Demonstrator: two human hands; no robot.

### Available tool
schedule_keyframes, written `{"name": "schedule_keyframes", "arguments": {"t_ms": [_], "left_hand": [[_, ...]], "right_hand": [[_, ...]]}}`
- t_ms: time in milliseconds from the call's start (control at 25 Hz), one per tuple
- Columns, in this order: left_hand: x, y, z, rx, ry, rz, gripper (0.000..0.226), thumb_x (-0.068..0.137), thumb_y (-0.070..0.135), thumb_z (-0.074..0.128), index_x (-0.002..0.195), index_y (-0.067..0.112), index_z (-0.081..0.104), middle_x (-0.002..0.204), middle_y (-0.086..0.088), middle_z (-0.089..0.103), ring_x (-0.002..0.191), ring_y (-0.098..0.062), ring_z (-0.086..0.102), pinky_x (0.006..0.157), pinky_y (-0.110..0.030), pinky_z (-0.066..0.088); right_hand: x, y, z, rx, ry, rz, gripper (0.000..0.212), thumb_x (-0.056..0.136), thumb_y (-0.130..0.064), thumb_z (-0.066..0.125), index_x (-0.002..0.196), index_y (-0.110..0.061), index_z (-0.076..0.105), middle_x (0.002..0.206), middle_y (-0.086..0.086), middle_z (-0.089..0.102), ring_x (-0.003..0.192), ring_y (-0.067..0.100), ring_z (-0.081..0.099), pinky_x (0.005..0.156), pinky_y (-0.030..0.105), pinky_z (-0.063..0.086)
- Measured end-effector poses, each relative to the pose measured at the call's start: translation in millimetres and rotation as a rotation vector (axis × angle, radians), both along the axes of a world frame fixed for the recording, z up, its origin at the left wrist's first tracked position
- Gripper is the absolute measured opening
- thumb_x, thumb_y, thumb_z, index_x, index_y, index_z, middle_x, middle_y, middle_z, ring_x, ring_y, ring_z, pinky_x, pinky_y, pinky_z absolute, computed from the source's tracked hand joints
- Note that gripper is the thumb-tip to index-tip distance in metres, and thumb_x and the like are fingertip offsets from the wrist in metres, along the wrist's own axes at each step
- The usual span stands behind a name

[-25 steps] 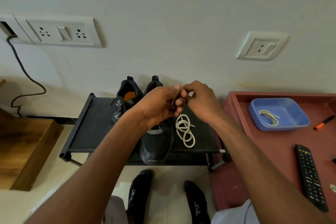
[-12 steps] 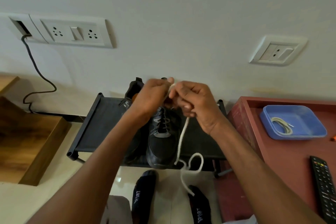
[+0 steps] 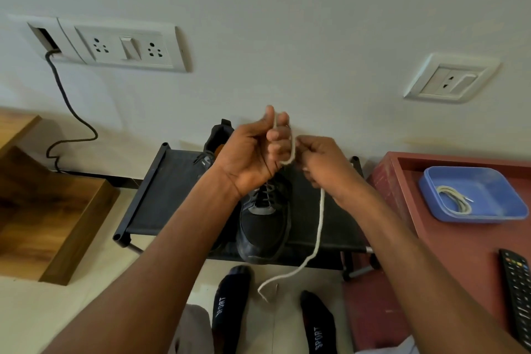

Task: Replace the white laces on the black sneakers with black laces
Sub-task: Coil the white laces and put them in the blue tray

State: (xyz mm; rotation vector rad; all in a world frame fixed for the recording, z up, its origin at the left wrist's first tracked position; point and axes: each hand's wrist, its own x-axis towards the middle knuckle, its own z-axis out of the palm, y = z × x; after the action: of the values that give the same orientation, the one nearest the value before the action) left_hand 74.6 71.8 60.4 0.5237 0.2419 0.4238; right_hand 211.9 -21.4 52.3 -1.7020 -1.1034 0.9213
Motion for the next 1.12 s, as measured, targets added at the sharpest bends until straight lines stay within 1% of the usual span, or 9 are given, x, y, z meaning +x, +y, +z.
{"name": "schedule_keyframes", "arguments": {"t_ms": [120, 200, 360, 520, 640, 760, 880, 1000, 1120], "left_hand": [[1.6, 5.7, -2.2, -0.127, 0.011, 0.353, 0.034, 0.111, 0.029, 0.047, 0.103, 0.003, 0.066, 0.088, -0.010, 0.072, 0.085, -0.025, 0.076, 0.077, -0.030, 0.064], [-1.8, 10.1, -4.1, 0.089, 0.153, 0.434, 0.037, 0.112, 0.029, 0.043, 0.109, -0.001, 0.066, 0.099, -0.017, 0.076, 0.100, -0.030, 0.076, 0.090, -0.035, 0.063], [-7.3, 0.0, -6.9, 0.834, 0.662, 0.209, 0.040, 0.112, 0.016, 0.038, 0.093, 0.001, 0.070, 0.069, -0.012, 0.066, 0.057, -0.019, 0.060, 0.056, -0.030, 0.048], [-0.8, -7.3, -3.5, 0.500, 0.371, -0.143, 0.038, 0.111, 0.024, 0.033, 0.089, 0.012, 0.062, 0.062, 0.003, 0.031, 0.047, -0.009, 0.020, 0.043, -0.021, 0.023], [0.7, -2.6, -6.1, 0.270, 0.232, -0.199, 0.041, 0.111, 0.038, 0.035, 0.086, 0.016, 0.057, 0.061, 0.008, 0.021, 0.047, -0.007, 0.013, 0.041, -0.020, 0.017], [-2.2, 0.4, -8.7, 0.061, 0.035, -0.163, 0.039, 0.112, 0.035, 0.035, 0.096, 0.012, 0.062, 0.063, 0.008, 0.032, 0.047, -0.006, 0.029, 0.044, -0.019, 0.029], [-0.5, 5.8, -5.6, -0.118, -0.081, 0.147, 0.036, 0.112, 0.028, 0.037, 0.112, 0.006, 0.065, 0.074, 0.002, 0.055, 0.065, -0.011, 0.057, 0.061, -0.023, 0.050], [-7.5, 15.4, -4.9, 0.253, 0.222, 0.348, 0.039, 0.113, 0.025, 0.038, 0.116, -0.001, 0.066, 0.089, -0.011, 0.072, 0.085, -0.023, 0.073, 0.075, -0.030, 0.060], [-15.3, 11.3, -6.4, 0.874, 0.662, 0.229, 0.041, 0.113, 0.020, 0.038, 0.104, -0.002, 0.071, 0.079, -0.018, 0.070, 0.068, -0.024, 0.067, 0.067, -0.036, 0.054]], "right_hand": [[-7.0, -3.9, 0.1, -0.037, -0.071, 0.264, 0.032, 0.111, -0.019, 0.050, 0.094, -0.007, 0.074, 0.054, -0.010, 0.045, 0.045, 0.002, 0.038, 0.049, 0.013, 0.033], [-7.5, -6.9, 3.3, 0.073, -0.047, 0.312, 0.031, 0.110, -0.015, 0.053, 0.092, -0.001, 0.073, 0.054, -0.010, 0.045, 0.047, 0.002, 0.038, 0.051, 0.011, 0.033], [-9.3, -9.0, 14.1, 0.377, 0.183, 0.088, 0.034, 0.108, -0.015, 0.056, 0.082, 0.004, 0.066, 0.054, 0.002, 0.044, 0.045, 0.009, 0.034, 0.046, 0.017, 0.030], [3.3, 1.2, 5.5, 0.323, 0.088, -0.296, 0.030, 0.104, -0.028, 0.064, 0.078, -0.014, 0.068, 0.052, -0.012, 0.047, 0.048, 0.003, 0.039, 0.049, 0.015, 0.034], [8.2, 3.8, -1.3, 0.188, 0.026, -0.282, 0.028, 0.105, -0.028, 0.063, 0.082, -0.015, 0.071, 0.050, -0.017, 0.049, 0.046, 0.000, 0.042, 0.050, 0.013, 0.034], [1.1, 3.2, -2.7, 0.074, -0.057, -0.150, 0.032, 0.109, -0.022, 0.052, 0.085, -0.013, 0.071, 0.050, -0.017, 0.051, 0.045, -0.002, 0.045, 0.049, 0.013, 0.033], [-8.8, 1.6, -3.1, -0.036, -0.097, 0.087, 0.035, 0.111, -0.024, 0.048, 0.091, -0.008, 0.071, 0.054, -0.010, 0.048, 0.044, 0.001, 0.039, 0.051, 0.022, 0.031], [-15.2, -1.7, -1.3, 0.021, 0.056, 0.232, 0.038, 0.111, -0.023, 0.049, 0.086, -0.004, 0.070, 0.055, -0.002, 0.038, 0.044, 0.009, 0.029, 0.046, 0.024, 0.022], [-14.5, -3.7, 6.2, 0.277, 0.208, 0.124, 0.036, 0.108, -0.021, 0.054, 0.081, -0.001, 0.066, 0.054, 0.000, 0.036, 0.046, 0.013, 0.026, 0.046, 0.028, 0.018]]}}
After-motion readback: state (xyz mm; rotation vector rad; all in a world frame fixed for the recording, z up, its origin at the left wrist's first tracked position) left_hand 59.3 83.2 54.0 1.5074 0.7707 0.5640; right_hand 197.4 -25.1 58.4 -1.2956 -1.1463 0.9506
